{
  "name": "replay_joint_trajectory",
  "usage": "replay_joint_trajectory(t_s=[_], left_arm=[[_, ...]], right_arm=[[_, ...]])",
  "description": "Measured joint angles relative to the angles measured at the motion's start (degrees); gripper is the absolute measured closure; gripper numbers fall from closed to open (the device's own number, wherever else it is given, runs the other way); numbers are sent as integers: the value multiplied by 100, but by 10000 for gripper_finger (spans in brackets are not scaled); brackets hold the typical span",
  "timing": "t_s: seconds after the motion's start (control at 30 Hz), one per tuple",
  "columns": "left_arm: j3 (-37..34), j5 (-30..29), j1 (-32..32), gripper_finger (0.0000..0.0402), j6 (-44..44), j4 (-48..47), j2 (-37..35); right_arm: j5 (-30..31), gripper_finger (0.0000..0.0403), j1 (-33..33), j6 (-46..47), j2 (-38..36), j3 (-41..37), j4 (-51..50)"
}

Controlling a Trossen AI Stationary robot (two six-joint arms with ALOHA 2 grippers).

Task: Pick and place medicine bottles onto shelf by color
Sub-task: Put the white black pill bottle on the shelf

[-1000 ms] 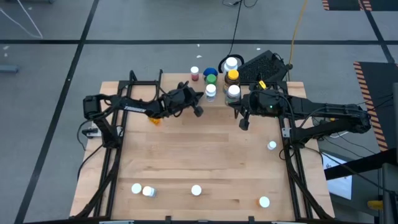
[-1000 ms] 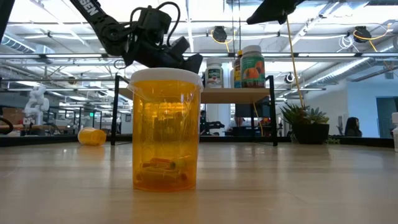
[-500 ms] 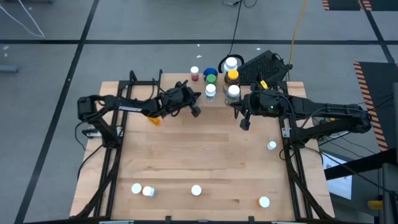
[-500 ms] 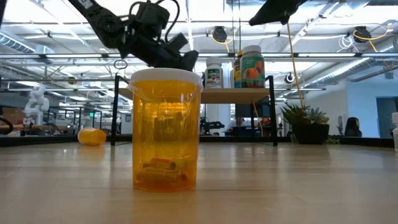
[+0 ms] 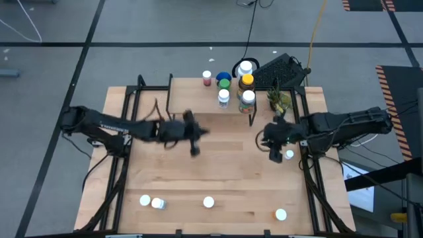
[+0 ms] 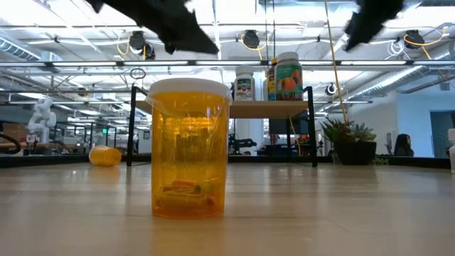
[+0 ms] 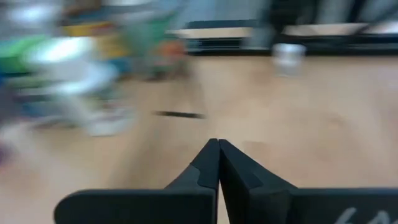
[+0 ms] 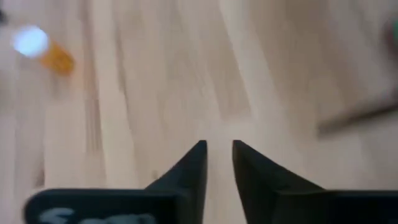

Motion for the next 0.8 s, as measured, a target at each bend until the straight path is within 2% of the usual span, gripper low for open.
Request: replay_joint_trajectory(t_s=[0.17,0.23,0.33,0.43,0.57,0.7,0.8], left_arm=[[-271,-246,-994,390,-301,930,658],[-259,-332,-1171,390,-386,1280,952],[-250,-399,-1263,388,-677,1562,1346],[-254,-412,-1250,375,-734,1804,1582],[-250,-390,-1224,331,-726,2003,1659],[-250,-318,-1281,273,-706,2010,1661],[-250,-291,-1292,233,-636,2029,1661]], right_arm=[[7,271,116,1617,-2,0,-1850],[26,247,116,2161,-7,-11,-2629],[-7,212,51,2553,-31,-200,-3245],[-339,182,1,2571,-55,-548,-3165],[-748,150,-11,2406,-47,-1200,-2616],[-569,132,-13,2402,52,-1384,-2949],[-604,129,-17,2447,20,-1369,-2721]])
